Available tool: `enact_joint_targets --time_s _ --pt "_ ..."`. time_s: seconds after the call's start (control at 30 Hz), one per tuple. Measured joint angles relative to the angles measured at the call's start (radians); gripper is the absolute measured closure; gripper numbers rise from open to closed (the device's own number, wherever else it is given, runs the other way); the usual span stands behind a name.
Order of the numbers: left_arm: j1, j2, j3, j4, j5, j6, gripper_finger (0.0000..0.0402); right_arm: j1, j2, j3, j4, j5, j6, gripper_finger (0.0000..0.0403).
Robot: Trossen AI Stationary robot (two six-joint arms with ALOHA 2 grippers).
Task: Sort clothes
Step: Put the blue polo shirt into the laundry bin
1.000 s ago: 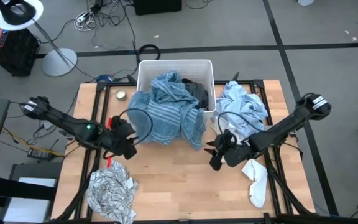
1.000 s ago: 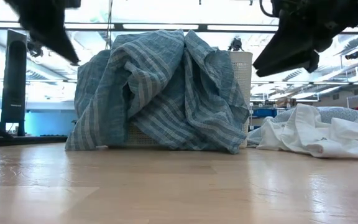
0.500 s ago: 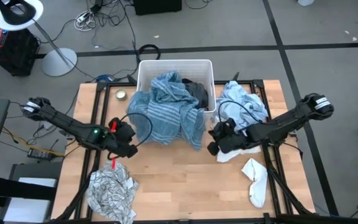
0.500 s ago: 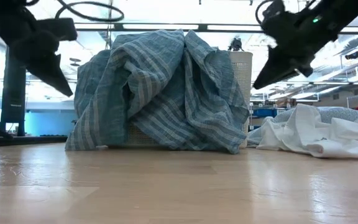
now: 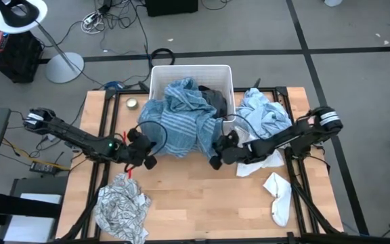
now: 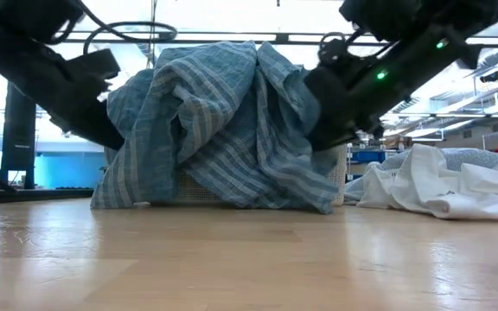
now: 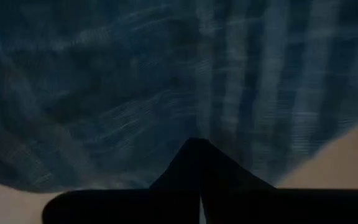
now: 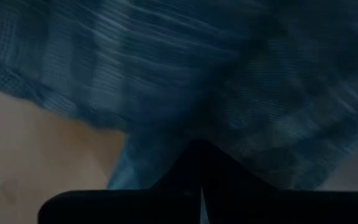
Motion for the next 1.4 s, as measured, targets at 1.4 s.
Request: enact_joint_targets --time_s 1.4 --pt "0.120 0.242 0.375 0.322 0.263 0.437 0.0401 -0.070 0.197 0.557 -0.045 -0.349 -0.451 0.0403"
